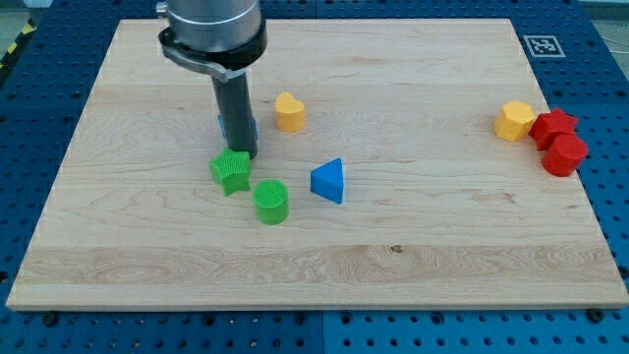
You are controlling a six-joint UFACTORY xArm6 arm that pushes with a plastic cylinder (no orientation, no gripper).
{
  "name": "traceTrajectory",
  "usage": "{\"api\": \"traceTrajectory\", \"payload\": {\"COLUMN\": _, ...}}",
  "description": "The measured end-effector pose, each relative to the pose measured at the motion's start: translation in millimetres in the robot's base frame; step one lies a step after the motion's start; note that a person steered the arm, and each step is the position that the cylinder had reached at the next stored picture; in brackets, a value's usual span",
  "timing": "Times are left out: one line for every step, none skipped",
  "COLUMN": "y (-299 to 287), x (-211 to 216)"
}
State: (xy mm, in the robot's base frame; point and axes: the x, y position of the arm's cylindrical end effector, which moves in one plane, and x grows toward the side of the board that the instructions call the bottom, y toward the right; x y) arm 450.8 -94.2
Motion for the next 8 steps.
{"api": "traceTrajectory", "payload": {"y": -6, "x": 20}}
{"api": "traceTrajectory", "payload": {"y": -6, "x": 43}}
{"api": "traceTrajectory", "payload": {"y": -6, "x": 36}}
{"api": "traceTrajectory", "payload": {"y": -6, "x": 6}}
{"api": "traceTrajectory", "payload": {"y": -6, "x": -30}}
{"api": "traceTrajectory", "payload": {"y": 9, "x": -44}}
{"api": "traceTrajectory", "payload": {"y": 42, "x": -44}}
{"api": "traceTrajectory", "payload": {"y": 69, "x": -46}}
